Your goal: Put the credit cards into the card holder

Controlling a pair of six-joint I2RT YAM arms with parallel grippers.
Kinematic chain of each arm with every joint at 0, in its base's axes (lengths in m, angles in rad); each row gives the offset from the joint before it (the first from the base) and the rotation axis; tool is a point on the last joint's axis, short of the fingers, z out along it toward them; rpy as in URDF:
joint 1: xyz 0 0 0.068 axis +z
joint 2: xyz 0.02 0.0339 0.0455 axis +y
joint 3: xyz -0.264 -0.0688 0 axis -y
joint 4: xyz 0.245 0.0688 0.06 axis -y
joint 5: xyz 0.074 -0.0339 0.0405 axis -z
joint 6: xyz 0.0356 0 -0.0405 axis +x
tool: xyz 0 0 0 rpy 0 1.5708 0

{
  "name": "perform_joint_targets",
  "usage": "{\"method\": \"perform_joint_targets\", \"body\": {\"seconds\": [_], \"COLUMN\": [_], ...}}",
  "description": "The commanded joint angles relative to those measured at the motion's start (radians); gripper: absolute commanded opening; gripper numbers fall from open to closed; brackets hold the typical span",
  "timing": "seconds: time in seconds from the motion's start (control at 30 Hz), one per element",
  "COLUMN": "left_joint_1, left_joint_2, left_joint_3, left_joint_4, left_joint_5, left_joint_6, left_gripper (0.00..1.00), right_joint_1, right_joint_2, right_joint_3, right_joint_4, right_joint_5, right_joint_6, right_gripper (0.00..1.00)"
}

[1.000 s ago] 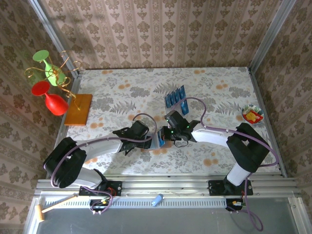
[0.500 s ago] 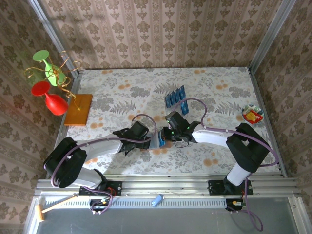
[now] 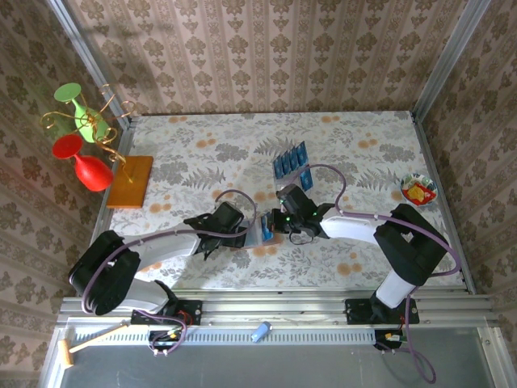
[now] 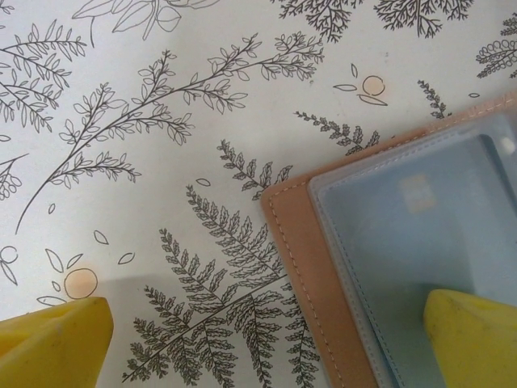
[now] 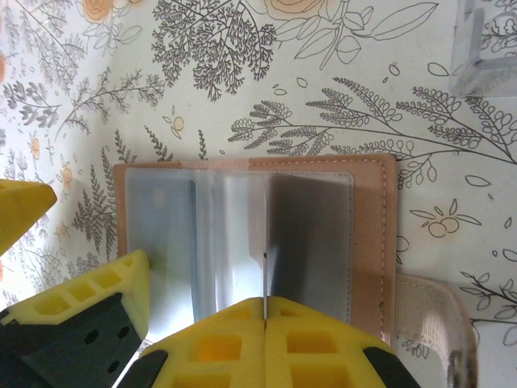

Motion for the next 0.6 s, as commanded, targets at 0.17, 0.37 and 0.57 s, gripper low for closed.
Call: {"method": "perform_joint_targets", "body": {"seconds": [0.17,0.37,0.57], "left_joint_1": [0.005,0.008,0.009], "left_joint_2": [-0.020,-0.021,-0.020], "left_joint_3": [-0.025,-0.030,-0.033], "left_joint_4": [-0.042,-0.041,-0.045], "left_joint_5": [-0.032,-0.037,-0.041], "left_joint_6": [-0.022,-0.028,-0.028], "left_gripper": [1.00,1.00,1.00], "right_joint_1": [-0.015,-0.032,-0.051], "right_joint_2": [0.004,0.028,0.077], "right_joint_3": [-0.083,-0.126,-0.164], "right_joint_4": [0.274,0.418,0.560], "right_joint_5": [-0.062,-0.093,-0.131], "right_joint_6": [0.051,0.065,0.090], "right_gripper": [0.00,0.00,0.00]}}
